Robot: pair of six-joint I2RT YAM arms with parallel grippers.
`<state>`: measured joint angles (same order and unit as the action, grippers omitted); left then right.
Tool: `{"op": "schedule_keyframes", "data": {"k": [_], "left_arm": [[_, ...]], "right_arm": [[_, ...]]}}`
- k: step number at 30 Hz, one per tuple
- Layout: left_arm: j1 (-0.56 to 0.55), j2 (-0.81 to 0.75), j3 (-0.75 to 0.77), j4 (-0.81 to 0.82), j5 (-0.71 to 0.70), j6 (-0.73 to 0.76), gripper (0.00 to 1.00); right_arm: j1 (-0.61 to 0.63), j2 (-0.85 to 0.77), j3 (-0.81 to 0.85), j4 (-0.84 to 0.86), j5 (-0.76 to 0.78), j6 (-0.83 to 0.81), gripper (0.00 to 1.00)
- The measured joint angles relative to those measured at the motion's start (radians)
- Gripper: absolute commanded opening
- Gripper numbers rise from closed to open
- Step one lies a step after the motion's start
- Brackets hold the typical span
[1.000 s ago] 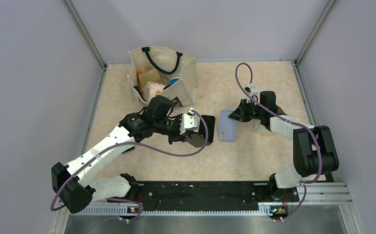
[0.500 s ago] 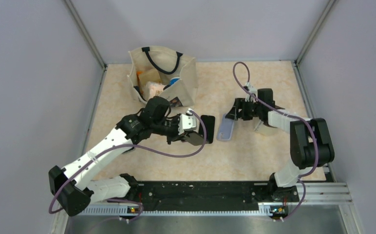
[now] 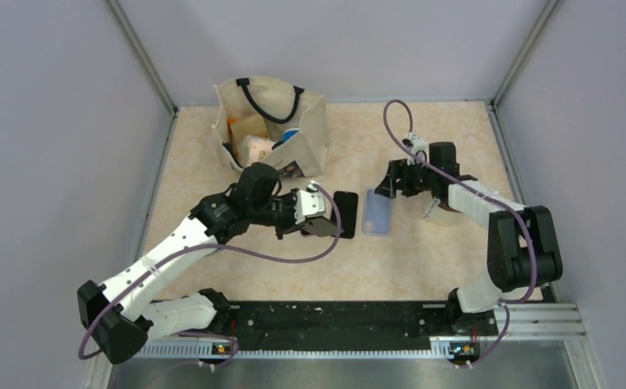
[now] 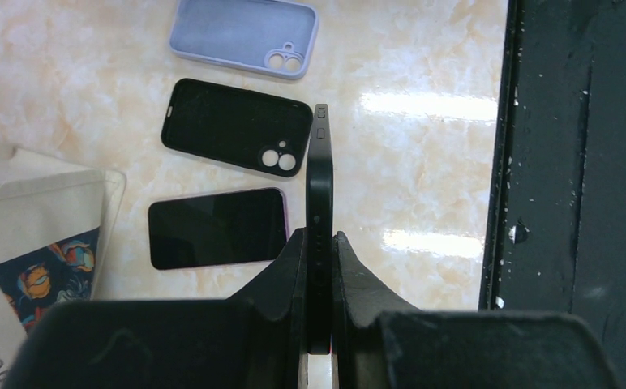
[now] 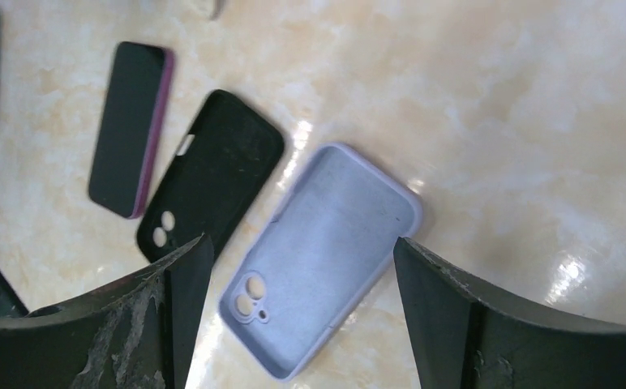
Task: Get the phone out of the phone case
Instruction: Place the phone case at the center of the board, then place the phone at the center of the board.
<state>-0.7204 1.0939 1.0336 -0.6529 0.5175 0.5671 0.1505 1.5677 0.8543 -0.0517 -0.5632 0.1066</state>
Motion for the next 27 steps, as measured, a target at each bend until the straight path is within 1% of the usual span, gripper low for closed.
{"op": "schedule_keyframes", "data": {"k": [3,5,10,13,16,19,24,27], "left_arm": [[0.005,-0.003,0.000,0.018,-0.026,-0.013,0.00],[0.010,-0.003,0.000,0.027,-0.038,-0.018,0.00],[0.040,0.001,0.000,0.029,-0.039,-0.018,0.00],[0.062,0.016,0.000,0.034,-0.032,-0.020,0.00],[0.076,0.027,0.000,0.052,-0.008,-0.035,0.00],[0.078,0.039,0.000,0.082,0.040,-0.060,0.00],[0.078,0.075,0.001,0.116,0.122,-0.103,0.00],[0.078,0.094,0.003,0.135,0.159,-0.129,0.00]], "right_arm": [[0.019,-0.068,-0.004,0.011,-0.055,-0.024,0.81],[0.046,-0.142,-0.016,0.034,-0.118,-0.059,0.81],[0.133,-0.351,-0.063,0.051,-0.281,-0.193,0.81],[0.172,-0.433,-0.069,0.033,-0.380,-0.264,0.81],[0.197,-0.455,-0.069,0.013,-0.452,-0.315,0.81],[0.228,-0.448,-0.070,-0.025,-0.491,-0.352,0.81],[0.285,-0.420,-0.070,-0.054,-0.524,-0.393,0.80],[0.311,-0.398,-0.070,-0.071,-0.530,-0.412,0.77]]}}
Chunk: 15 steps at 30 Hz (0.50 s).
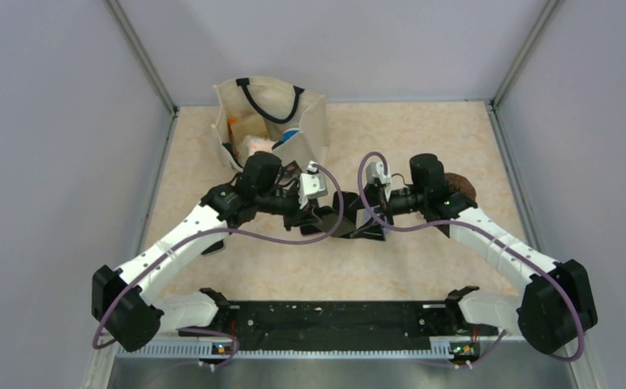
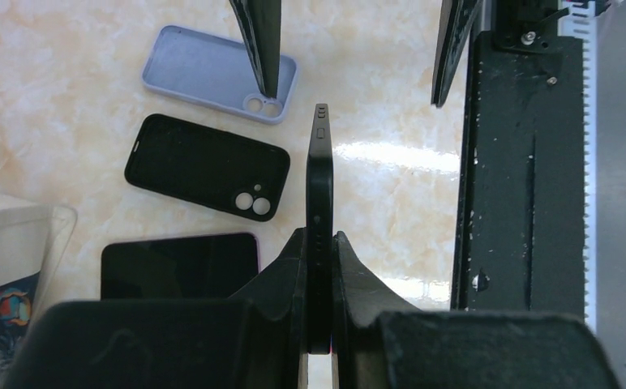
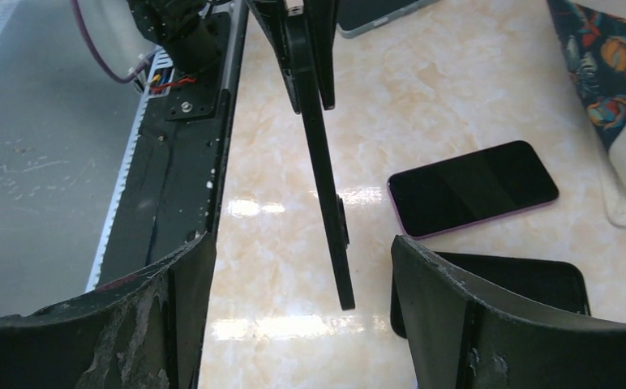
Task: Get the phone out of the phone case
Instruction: Place the phone at the center of the board.
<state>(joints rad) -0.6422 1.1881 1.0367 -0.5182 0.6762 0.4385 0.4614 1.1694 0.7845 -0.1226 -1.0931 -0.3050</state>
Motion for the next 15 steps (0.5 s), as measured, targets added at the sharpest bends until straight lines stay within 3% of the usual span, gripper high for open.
{"op": "schedule_keyframes", "data": {"k": [5,8,12,15], "left_arm": [[0.000,0.028,0.021,0.024,0.048,-0.034,0.00],[0.000,0.040,0.026,0.047,0.071,-0.050,0.00],[0.000,0.055,0.027,0.065,0.093,-0.066,0.00],[0.004,0.065,0.028,0.062,0.106,-0.105,0.00]], "right_arm": [[0.040,0.042,0.005,-0.010,-0.003,-0.018,0.63],[0.055,0.081,0.026,-0.018,-0.008,-0.019,0.47],[0.073,0.133,0.063,-0.022,-0.019,-0.016,0.02],[0.074,0.159,0.080,-0.021,-0.026,-0.039,0.00]]}}
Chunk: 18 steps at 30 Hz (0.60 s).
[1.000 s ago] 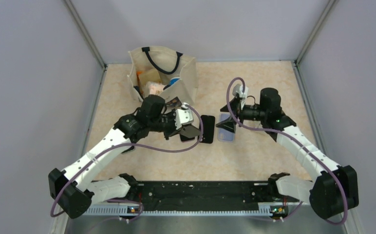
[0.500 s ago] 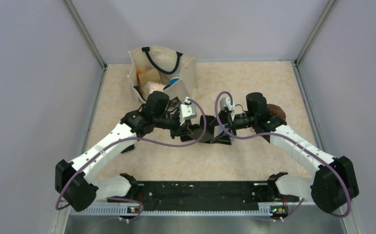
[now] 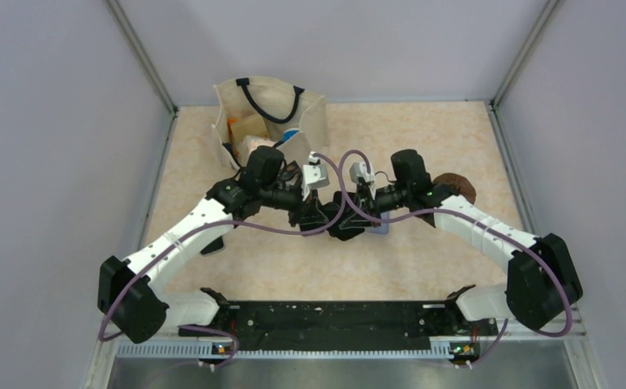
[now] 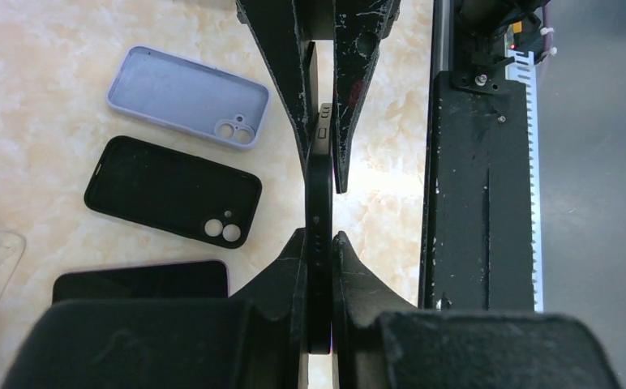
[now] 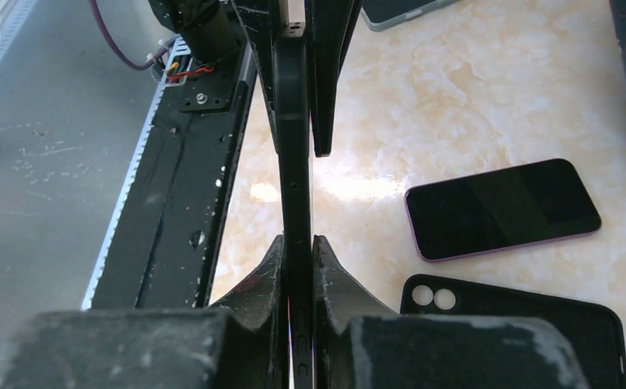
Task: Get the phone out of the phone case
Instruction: Place the phone at the center of the board.
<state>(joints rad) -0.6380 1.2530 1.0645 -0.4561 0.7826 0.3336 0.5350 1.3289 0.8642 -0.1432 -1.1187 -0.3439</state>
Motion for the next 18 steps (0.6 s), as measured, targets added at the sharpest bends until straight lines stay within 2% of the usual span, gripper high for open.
{"op": "schedule_keyframes", "data": {"k": [2,5,10,12,14,18], "left_arm": [[0.010,0.003,0.000,0.001,0.013,-0.018,0.03],[0.009,0.003,0.000,0.001,0.011,-0.026,0.15],[0.006,0.003,0.000,0.049,-0.044,-0.025,0.45],[0.006,0.001,0.000,0.074,-0.087,-0.023,0.54],[0.006,-0.001,0.000,0.093,-0.143,-0.027,0.59],[0.008,-0.015,0.000,0.117,-0.240,-0.038,0.62]], "right_arm": [[0.002,0.002,0.001,0.005,0.001,-0.010,0.00],[-0.002,0.002,0.000,0.011,0.001,0.002,0.00],[-0.059,-0.004,-0.059,0.147,-0.032,0.140,0.00],[-0.105,-0.015,-0.095,0.189,-0.035,0.211,0.00],[-0.165,-0.024,-0.133,0.219,-0.026,0.273,0.00],[-0.276,-0.024,-0.189,0.249,0.003,0.360,0.00]]}}
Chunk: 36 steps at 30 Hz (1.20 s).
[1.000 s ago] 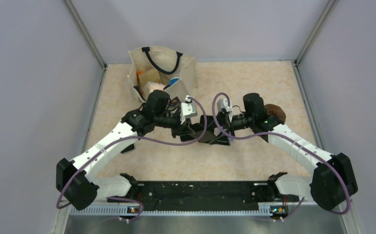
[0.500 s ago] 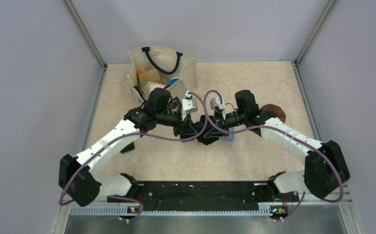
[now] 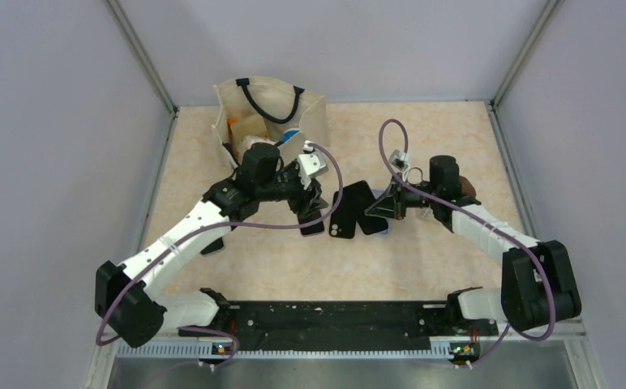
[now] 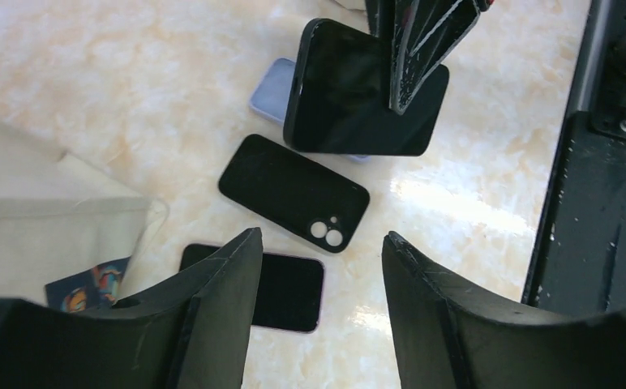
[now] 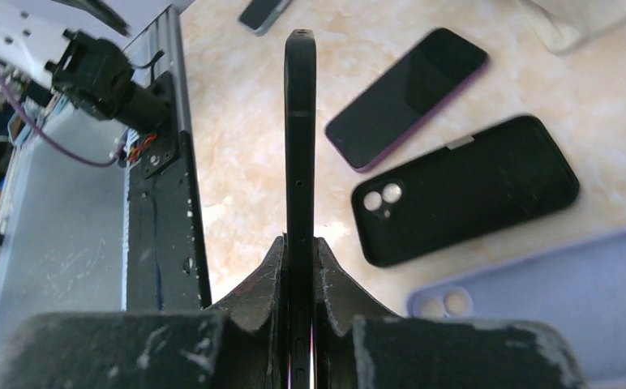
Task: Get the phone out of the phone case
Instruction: Place the phone at the center of the board.
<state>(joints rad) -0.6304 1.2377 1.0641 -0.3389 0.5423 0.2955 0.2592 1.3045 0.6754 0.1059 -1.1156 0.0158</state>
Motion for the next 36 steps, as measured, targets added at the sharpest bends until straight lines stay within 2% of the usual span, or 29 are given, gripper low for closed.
{"op": "schedule_keyframes", "data": {"k": [11,27,36], "left_arm": [[0.002,-0.046,0.000,0.042,-0.063,-0.017,0.61],[0.002,-0.051,-0.013,0.045,-0.061,-0.027,0.61],[0.002,-0.051,-0.014,0.048,-0.060,-0.032,0.61]], "right_arm": [[-0.206,0.095,-0.034,0.013,0.058,0.115,0.00],[-0.325,0.163,0.000,-0.179,0.258,0.038,0.00],[-0.333,0.167,0.008,-0.224,0.342,0.028,0.00]]}}
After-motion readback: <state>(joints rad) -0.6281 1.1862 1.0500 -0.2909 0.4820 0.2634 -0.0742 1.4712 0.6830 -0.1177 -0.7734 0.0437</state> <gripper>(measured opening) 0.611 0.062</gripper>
